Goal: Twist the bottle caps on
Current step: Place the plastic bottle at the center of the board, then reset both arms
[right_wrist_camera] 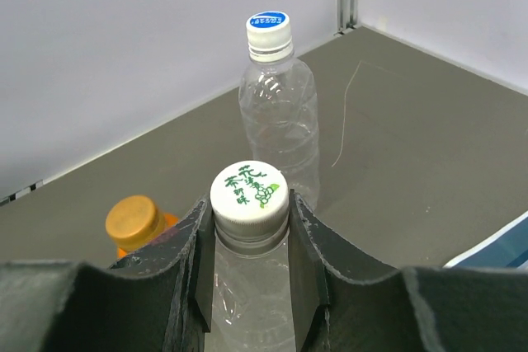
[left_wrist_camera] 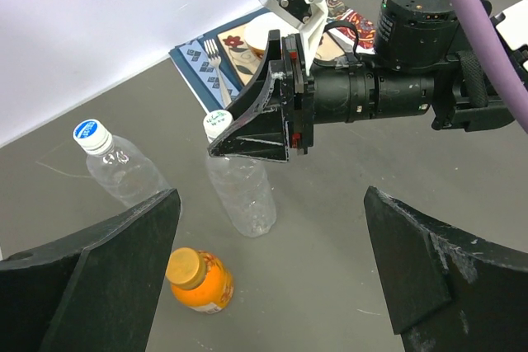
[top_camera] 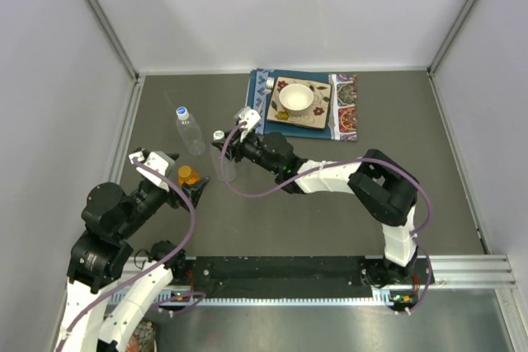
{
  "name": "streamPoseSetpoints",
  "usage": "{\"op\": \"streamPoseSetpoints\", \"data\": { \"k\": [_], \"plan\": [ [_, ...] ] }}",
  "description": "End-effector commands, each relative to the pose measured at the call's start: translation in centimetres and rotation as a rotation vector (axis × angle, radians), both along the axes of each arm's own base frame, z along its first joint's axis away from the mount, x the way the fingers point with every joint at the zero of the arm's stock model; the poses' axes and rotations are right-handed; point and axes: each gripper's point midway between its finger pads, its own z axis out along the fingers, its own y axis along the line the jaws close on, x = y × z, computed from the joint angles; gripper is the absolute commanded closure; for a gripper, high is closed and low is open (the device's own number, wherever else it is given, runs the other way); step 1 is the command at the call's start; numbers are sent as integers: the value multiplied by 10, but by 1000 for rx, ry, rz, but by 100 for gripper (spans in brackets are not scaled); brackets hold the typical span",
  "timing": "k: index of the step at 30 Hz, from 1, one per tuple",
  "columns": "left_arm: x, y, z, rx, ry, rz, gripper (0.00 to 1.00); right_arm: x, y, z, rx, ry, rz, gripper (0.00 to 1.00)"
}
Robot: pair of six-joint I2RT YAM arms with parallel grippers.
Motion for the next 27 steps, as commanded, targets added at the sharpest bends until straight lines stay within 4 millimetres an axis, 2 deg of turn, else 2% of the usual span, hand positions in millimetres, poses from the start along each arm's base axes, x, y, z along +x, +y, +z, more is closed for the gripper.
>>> {"op": "streamPoseSetpoints", "data": {
  "k": [1,4,5,7,8,9,16,19,21,23,27],
  "plan": [
    [3,-1,11,-26,-29,3,1,2,5,-1,-8,26,20,81],
    [3,-1,13,-28,-35,4,1,2,7,2,-15,24,30,71],
    [3,-1,13,-30,-34,4,1,2,8,-2,-35,35,33,63],
    [4,-1,12,-29,-33,9,1,0,10,4,-37,29,48,55],
    [4,0,13,-29,-34,12,1,0,10,4,-40,27,51,45],
    [5,0,14,-31,-39,15,1,0,10,5,-44,21,55,42],
    [6,0,14,-39,-35,19,1,-3,8,16,-42,-8,52,30],
    [5,-1,13,-40,-33,14,1,-2,6,24,-40,-28,46,22],
    [6,0,12,-37,-31,17,1,-2,7,30,-49,-32,53,15],
    [6,-1,12,-39,-30,14,1,-2,10,35,-59,-39,61,1],
    [5,-1,12,-41,-32,16,1,-3,13,46,-60,-63,79,1]
  ]
}}
